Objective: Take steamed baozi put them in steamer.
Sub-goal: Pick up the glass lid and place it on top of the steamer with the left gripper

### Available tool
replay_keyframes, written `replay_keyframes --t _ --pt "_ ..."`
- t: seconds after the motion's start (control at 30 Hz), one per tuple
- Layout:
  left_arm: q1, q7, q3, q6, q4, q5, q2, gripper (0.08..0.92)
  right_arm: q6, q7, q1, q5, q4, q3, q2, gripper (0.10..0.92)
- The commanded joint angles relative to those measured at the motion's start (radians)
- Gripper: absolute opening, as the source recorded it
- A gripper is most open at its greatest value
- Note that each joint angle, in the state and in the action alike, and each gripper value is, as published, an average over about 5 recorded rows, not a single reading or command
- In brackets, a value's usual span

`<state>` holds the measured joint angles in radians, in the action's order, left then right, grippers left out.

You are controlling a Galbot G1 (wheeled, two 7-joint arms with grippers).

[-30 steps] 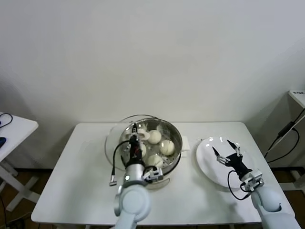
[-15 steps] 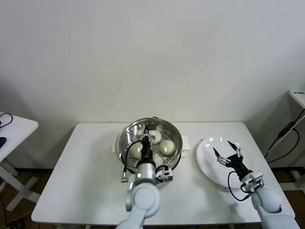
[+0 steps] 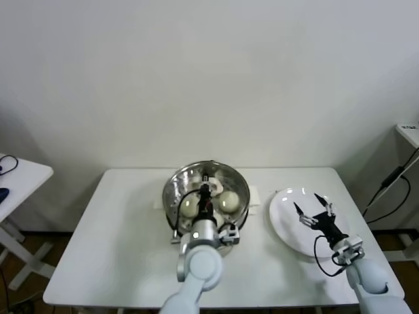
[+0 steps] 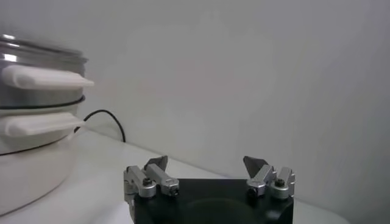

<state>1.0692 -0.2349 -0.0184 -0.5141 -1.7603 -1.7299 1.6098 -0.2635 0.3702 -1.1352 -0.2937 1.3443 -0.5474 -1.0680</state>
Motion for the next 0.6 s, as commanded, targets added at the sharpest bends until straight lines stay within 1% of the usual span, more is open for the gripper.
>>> replay_keyframes --t 0.03,0.6 --pt "-0.01 -0.009 0.009 0.003 0.013 0.002 0.048 0.152 0.0 0.005 0.002 0.002 -0.005 -0.004 -0.004 0.823" --pt "-0.016 -0.016 0.019 0.004 0.014 0.017 0.048 0.152 -0.002 0.011 0.002 0.008 -0.008 -0.008 -0.009 0.823"
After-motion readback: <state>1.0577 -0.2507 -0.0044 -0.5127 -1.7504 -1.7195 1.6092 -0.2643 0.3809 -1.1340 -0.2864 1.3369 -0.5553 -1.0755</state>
